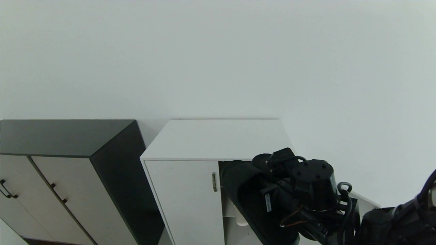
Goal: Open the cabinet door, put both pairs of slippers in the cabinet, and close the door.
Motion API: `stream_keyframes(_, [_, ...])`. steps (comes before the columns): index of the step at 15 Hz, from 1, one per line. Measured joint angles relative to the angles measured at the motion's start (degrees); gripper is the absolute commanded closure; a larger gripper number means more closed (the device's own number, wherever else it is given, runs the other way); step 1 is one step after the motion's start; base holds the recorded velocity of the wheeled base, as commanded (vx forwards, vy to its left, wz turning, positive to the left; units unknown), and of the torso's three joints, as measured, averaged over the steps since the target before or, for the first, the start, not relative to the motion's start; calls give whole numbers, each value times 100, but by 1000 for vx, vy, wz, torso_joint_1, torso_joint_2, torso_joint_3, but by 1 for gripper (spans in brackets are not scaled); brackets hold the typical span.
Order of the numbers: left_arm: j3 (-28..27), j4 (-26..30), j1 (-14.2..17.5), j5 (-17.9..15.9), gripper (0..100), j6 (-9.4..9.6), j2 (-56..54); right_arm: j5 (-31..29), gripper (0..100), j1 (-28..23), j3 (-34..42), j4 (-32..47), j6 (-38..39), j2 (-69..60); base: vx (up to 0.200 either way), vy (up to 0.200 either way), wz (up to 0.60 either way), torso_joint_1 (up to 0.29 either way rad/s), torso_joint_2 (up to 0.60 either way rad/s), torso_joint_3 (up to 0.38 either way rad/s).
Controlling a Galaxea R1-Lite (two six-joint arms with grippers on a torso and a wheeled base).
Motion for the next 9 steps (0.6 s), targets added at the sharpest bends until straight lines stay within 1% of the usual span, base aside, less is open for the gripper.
stream_keyframes(5, [0, 2, 0, 0, 100, 0, 0, -2, 100, 61, -6, 2, -1, -16, 0, 0, 0, -163, 382, 210])
stream_keyframes(9, [0, 2, 0, 2, 100, -1, 0, -5, 100, 127, 5, -26, -34, -30, 0, 0, 0, -220, 515, 293])
